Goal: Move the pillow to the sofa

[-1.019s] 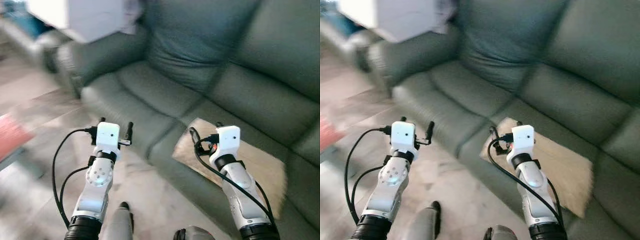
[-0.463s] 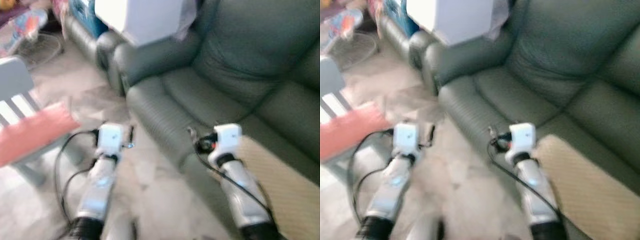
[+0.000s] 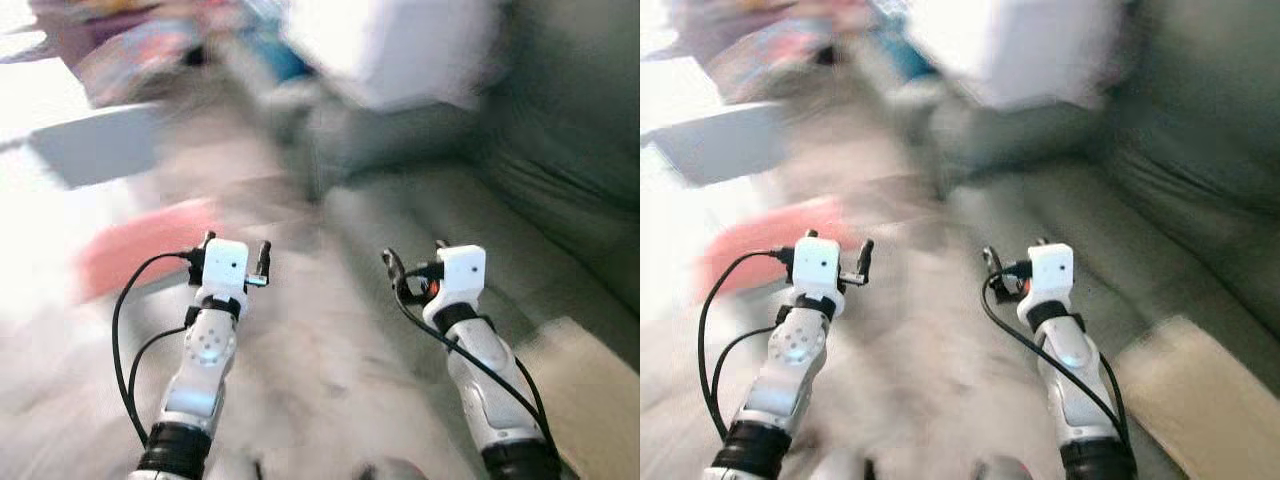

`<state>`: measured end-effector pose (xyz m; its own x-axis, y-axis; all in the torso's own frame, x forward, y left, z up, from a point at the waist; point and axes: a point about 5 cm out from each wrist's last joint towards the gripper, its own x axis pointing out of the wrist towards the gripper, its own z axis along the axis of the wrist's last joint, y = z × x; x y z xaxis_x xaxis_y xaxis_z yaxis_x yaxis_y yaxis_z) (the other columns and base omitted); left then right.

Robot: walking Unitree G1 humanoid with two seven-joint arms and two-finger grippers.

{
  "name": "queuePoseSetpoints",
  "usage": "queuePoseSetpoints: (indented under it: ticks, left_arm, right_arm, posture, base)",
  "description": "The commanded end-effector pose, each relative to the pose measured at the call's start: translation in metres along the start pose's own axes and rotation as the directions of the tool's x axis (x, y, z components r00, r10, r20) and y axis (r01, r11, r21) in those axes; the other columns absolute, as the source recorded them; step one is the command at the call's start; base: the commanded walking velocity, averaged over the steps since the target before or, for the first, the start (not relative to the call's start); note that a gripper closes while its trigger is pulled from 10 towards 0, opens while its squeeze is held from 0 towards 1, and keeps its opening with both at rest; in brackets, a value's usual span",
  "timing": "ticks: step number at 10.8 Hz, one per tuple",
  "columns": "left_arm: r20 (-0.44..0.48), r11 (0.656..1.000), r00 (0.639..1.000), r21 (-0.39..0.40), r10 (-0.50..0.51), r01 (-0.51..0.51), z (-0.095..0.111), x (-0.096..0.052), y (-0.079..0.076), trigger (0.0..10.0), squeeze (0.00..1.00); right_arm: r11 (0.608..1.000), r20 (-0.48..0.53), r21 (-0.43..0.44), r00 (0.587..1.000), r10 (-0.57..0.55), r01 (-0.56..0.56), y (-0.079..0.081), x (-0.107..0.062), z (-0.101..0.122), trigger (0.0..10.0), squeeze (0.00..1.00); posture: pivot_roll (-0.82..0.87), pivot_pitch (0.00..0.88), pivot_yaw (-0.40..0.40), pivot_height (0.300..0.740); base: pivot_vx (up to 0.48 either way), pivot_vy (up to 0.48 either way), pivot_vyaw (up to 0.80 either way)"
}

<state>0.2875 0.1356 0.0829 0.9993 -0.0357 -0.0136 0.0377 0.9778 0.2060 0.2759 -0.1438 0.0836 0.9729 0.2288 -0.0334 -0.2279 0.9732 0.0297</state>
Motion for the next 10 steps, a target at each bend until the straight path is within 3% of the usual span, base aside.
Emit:
queuePoseSetpoints:
  ticks: [1,4,5,10]
  left_arm:
    - [-0.02,0.999,0.999,0.016,0.031,-0.03,-0.007,-0.005,0.007,10.0,0.0]
    - [-0.094,1.0,0.995,0.005,0.03,-0.029,-0.025,-0.028,0.018,10.0,0.0]
    - [-0.083,0.999,0.996,0.032,-0.015,0.018,-0.026,-0.034,0.02,10.0,0.0]
    - [-0.042,1.0,0.999,0.016,-0.019,0.02,-0.019,-0.031,0.02,10.0,0.0]
  right_arm:
    - [0.999,0.006,0.006,0.999,0.037,-0.037,0.008,0.002,0.001,10.0,0.0]
    - [0.997,-0.013,0.024,0.997,0.07,-0.069,0.013,0.005,-0.004,10.0,0.0]
    - [0.997,-0.02,0.03,0.998,0.065,-0.064,0.013,0.004,-0.008,10.0,0.0]
    - [0.995,-0.009,-0.018,0.995,-0.095,0.095,-0.012,-0.003,-0.01,10.0,0.0]
  posture:
    - [0.0,0.091,-0.049,0.74]
    - [0.05,0.082,-0.081,0.74]
    - [0.05,0.074,-0.075,0.74]
    - [0.02,0.086,-0.054,0.74]
  base:
    - [0.0,0.0,0.78]
    - [0.0,0.0,0.78]
    - [0.0,0.0,0.76]
    - [0.056,0.0,0.0]
